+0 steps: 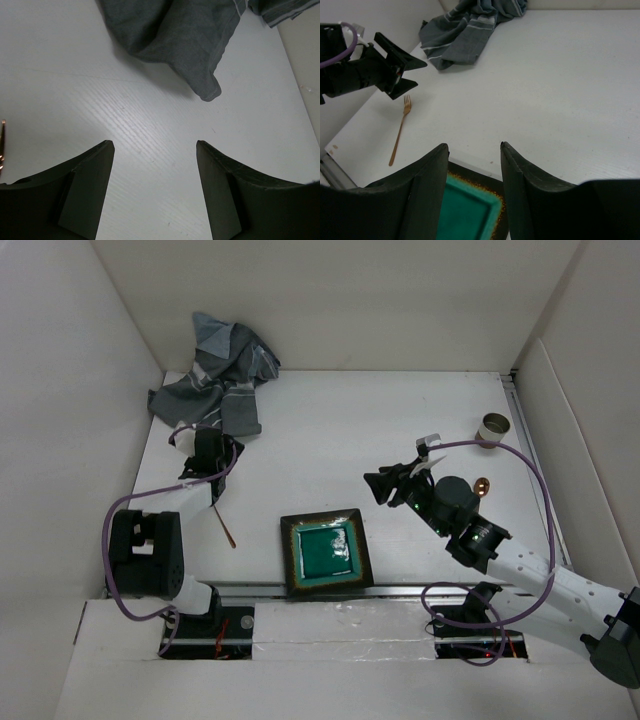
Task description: Set the dinner table for one person
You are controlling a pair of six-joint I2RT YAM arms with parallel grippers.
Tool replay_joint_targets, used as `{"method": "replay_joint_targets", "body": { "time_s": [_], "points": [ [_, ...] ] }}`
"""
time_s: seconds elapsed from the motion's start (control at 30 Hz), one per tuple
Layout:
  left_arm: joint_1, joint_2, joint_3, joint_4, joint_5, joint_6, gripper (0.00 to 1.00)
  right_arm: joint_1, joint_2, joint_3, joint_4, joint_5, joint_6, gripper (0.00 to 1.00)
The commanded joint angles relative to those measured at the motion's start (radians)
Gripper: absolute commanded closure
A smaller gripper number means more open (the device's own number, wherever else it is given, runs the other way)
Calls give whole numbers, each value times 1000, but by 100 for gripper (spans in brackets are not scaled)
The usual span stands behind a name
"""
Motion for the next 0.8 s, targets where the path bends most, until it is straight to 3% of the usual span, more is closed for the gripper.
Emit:
{"method": "replay_joint_targets", "body": {
  "time_s": [0.0, 0.4, 0.6, 0.63, 0.67, 0.7, 0.73, 0.77],
  "points": [
    [-24, 62, 95, 47, -45, -20, 36, 2, 10, 45, 17, 23, -17, 47],
    [-24, 393, 292, 169, 13, -20, 34, 2, 47, 54, 34, -62, -36, 46],
    [-34, 536, 431, 171, 22, -15, 45, 2, 68, 51, 55, -82, -40, 46],
    [-43, 559, 460, 178, 24, -12, 56, 2, 74, 48, 69, -79, -40, 46],
    [-43, 583, 490, 183, 49, 9, 79, 2, 86, 51, 67, -83, -42, 46],
    [-43, 583, 491, 183, 50, 17, 80, 2, 93, 51, 67, -85, -42, 47],
    [-52, 609, 530, 172, 95, 23, 100, 2, 96, 57, 60, -83, -42, 47],
    [-67, 617, 544, 169, 121, 26, 100, 2, 105, 59, 58, -74, -42, 46]
  ]
}}
